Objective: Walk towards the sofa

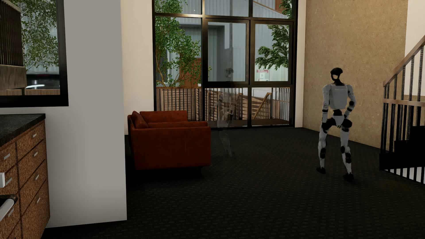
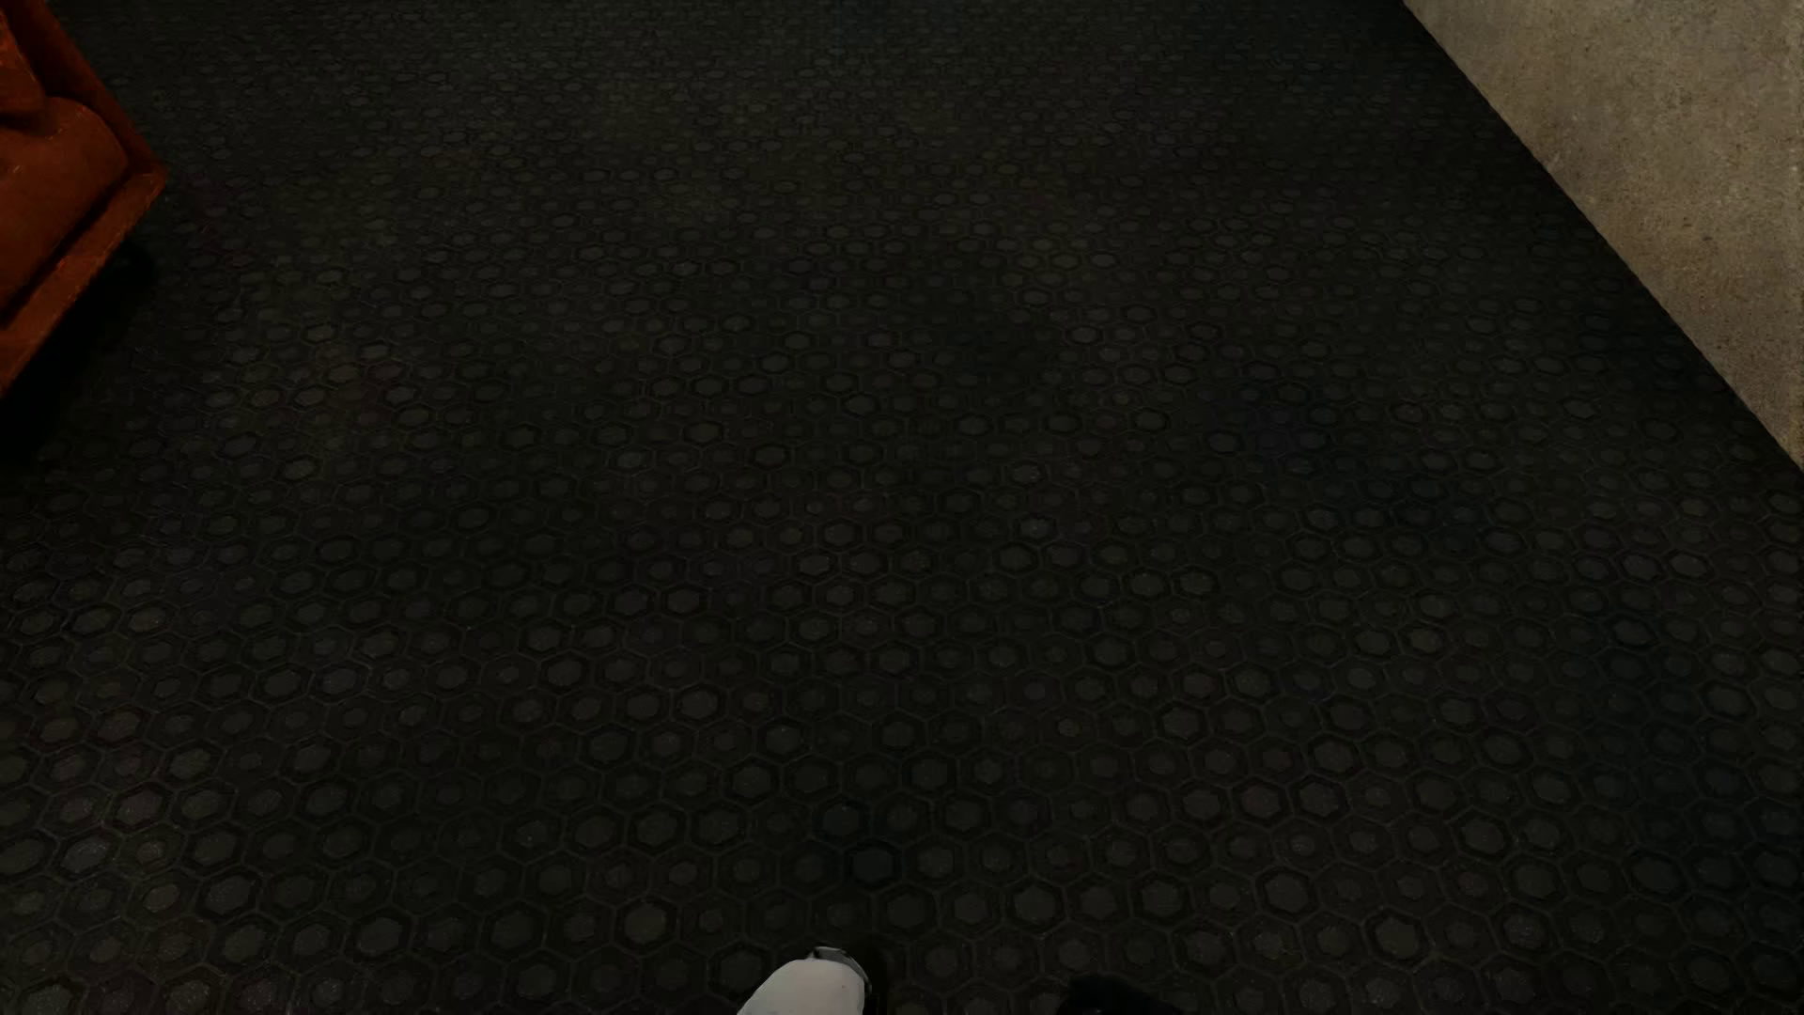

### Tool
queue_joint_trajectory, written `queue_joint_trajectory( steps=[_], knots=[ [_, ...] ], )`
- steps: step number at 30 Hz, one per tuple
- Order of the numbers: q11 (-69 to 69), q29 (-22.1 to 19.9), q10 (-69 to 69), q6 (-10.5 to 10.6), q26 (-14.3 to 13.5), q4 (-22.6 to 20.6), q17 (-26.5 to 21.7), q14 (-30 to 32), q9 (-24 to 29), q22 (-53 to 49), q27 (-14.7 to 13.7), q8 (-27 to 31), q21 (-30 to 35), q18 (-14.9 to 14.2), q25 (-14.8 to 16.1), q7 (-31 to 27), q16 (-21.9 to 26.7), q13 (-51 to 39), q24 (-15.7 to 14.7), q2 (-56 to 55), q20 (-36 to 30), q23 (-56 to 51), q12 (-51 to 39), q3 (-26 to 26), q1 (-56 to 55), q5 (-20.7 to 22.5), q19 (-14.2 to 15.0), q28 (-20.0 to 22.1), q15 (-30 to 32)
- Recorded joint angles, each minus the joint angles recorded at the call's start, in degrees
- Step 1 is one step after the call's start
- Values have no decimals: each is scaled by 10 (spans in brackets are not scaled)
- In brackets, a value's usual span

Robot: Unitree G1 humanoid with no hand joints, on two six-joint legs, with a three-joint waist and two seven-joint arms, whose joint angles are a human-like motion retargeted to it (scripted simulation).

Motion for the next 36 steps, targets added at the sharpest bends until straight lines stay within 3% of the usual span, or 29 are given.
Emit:
queue_joint_trajectory(
  steps=[3,5,7,8,10,11,12,13,15,17,18,20,23,25,26,28,30,32,34,36],
  knots=[
    [-4,0,-51,3,0,9,-3,-72,-17,49,0,0,9,0,0,0,-6,-7,0,33,-16,2,15,12,-9,0,0,0,-40],
    [0,0,-31,-7,0,8,6,-10,-32,80,0,0,-6,0,0,0,-5,2,0,53,-18,20,18,19,-26,-11,0,0,-15],
    [11,0,5,-31,0,-5,20,91,-55,111,0,0,-32,0,0,0,2,26,0,66,-16,64,11,19,-48,-30,0,0,90],
    [27,0,21,-44,0,-20,24,107,-63,120,0,0,-34,0,0,0,9,39,0,71,-15,91,4,18,-43,-42,0,0,176],
    [115,0,22,-59,0,-51,12,84,-71,109,0,0,8,0,0,0,23,58,0,39,-5,119,-14,13,4,-61,0,0,385],
    [186,0,16,-61,0,-60,1,61,-69,91,0,0,33,0,0,0,27,61,0,-1,6,120,-25,7,32,-66,0,0,464],
    [264,0,11,-65,0,-71,-7,37,-64,70,0,0,46,0,0,0,32,63,0,-49,16,122,-38,-6,61,-73,0,0,502],
    [341,0,5,-69,0,-83,-9,13,-56,48,0,0,42,0,0,0,39,65,0,-97,22,130,-55,-26,91,-77,0,0,491],
    [450,0,-16,-69,0,-104,-3,-33,-42,13,0,0,-3,0,0,0,53,75,0,-187,26,162,-96,-80,159,-75,0,0,378],
    [440,0,-40,-59,0,-110,1,-78,-33,-4,0,0,-49,0,0,0,55,94,0,-255,42,192,-142,-134,231,-60,0,0,290],
    [389,0,-51,-50,0,-105,-1,-98,-30,-13,0,0,-55,0,0,0,51,103,0,-281,55,199,-165,-158,265,-49,0,0,283],
    [236,0,-71,-34,0,-90,-10,-133,-25,-44,0,0,-42,0,0,0,43,119,0,-317,78,199,-200,-191,322,-33,0,0,322],
    [16,0,-96,-28,0,-70,-15,-190,-31,-131,0,0,-27,0,0,0,39,139,0,-338,98,191,-208,-214,399,-38,0,0,399],
    [-46,0,-97,-29,0,-57,-12,-218,-35,-179,0,0,-40,0,0,0,36,147,0,-338,104,192,-189,-227,439,-48,0,0,430],
    [-43,0,-92,-26,0,-50,-11,-221,-36,-188,0,0,-52,0,0,0,32,149,0,-341,101,193,-177,-232,451,-47,0,0,413],
    [-2,0,-68,-10,0,-32,-12,-205,-44,-161,0,0,-62,0,0,0,20,147,0,-352,78,199,-151,-233,463,-31,0,0,438],
    [49,0,-22,17,0,-8,-15,-144,-53,-64,0,0,-35,0,0,0,3,131,0,-353,35,212,-125,-216,468,-2,0,0,458],
    [72,0,87,33,0,15,-19,-23,-48,62,0,0,-8,0,0,0,-7,99,0,-307,-33,213,-108,-205,427,4,0,0,409],
    [70,0,264,45,0,38,-26,87,-39,105,0,0,-13,0,0,0,9,69,0,-254,-129,180,-90,-185,317,12,0,0,346],
    [65,0,430,48,0,34,-40,64,-28,75,0,0,-37,0,0,0,31,48,0,-201,-136,135,-57,-147,205,19,0,0,280]
  ],
)
